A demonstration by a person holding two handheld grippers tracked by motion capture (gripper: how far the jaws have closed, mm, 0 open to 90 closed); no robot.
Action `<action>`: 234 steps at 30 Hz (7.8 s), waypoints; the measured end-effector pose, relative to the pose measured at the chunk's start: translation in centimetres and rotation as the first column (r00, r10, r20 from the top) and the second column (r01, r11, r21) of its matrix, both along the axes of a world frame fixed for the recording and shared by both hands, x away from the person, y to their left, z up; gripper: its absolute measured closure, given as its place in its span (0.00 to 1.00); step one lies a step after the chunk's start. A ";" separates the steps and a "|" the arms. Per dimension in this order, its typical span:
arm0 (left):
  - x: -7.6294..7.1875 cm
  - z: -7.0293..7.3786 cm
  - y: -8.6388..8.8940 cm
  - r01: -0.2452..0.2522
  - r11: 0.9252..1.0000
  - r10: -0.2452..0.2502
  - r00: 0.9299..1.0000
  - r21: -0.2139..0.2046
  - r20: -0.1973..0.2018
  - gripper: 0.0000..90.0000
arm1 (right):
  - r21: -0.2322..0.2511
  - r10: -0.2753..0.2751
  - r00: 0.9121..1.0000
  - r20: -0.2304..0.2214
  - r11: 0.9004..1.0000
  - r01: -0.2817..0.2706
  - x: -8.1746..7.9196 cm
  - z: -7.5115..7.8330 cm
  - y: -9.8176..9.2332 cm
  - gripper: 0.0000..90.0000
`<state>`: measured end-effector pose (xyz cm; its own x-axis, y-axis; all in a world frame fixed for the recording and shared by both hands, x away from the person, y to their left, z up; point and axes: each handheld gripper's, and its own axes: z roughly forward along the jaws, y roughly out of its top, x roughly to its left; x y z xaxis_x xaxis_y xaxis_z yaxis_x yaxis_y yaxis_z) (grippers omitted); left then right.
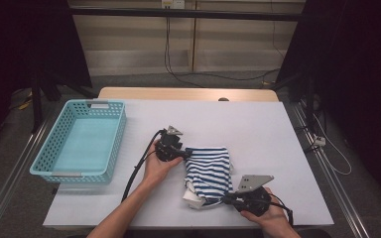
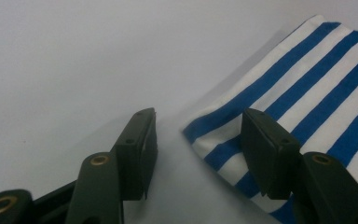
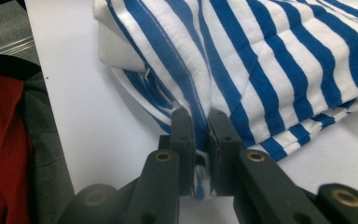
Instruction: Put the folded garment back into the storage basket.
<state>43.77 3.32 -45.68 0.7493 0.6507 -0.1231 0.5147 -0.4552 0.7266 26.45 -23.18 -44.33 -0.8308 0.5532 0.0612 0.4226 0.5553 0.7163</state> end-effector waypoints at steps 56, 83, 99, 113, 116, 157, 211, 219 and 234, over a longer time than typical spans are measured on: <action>0.1 2.6 0.4 -0.053 0.964 0.051 0.999 -0.260 -0.014 0.95 | 0.164 -0.014 0.999 0.029 0.986 0.009 -0.4 1.7 0.7 0.93; 0.7 5.0 1.4 -0.053 0.960 0.062 0.998 -0.277 0.025 0.95 | 0.234 -0.049 0.995 0.087 0.972 0.027 -0.1 4.0 1.1 0.93; 0.7 7.1 2.6 -0.055 0.957 0.073 0.996 -0.285 0.055 0.95 | 0.266 -0.045 0.991 0.123 0.964 0.010 0.2 5.3 1.9 0.93; 1.0 8.1 3.5 -0.070 0.953 0.096 0.993 -0.296 0.074 0.95 | 0.282 -0.023 0.989 0.149 0.959 -0.020 0.8 6.2 3.0 0.94; 1.0 8.4 3.8 -0.069 0.954 0.098 0.992 -0.293 0.085 0.95 | 0.285 -0.024 0.988 0.151 0.958 -0.020 0.9 6.4 3.2 0.94; 1.8 12.3 8.2 -0.140 0.937 0.191 0.973 -0.322 0.132 0.96 | 0.336 0.025 0.973 0.230 0.936 -0.103 3.6 9.8 7.0 0.94; 1.5 15.3 18.6 -0.279 0.896 0.345 0.927 -0.345 0.146 0.96 | 0.361 0.155 0.955 0.254 0.901 -0.242 7.2 11.5 16.2 0.94; 1.5 15.6 20.3 -0.305 0.882 0.373 0.917 -0.359 0.140 0.96 | 0.359 0.168 0.951 0.260 0.897 -0.257 7.6 12.0 17.6 0.94; 1.4 16.7 22.5 -0.339 0.868 0.413 0.898 -0.363 0.149 0.96 | 0.358 0.200 0.942 0.270 0.887 -0.291 8.4 12.7 20.4 0.94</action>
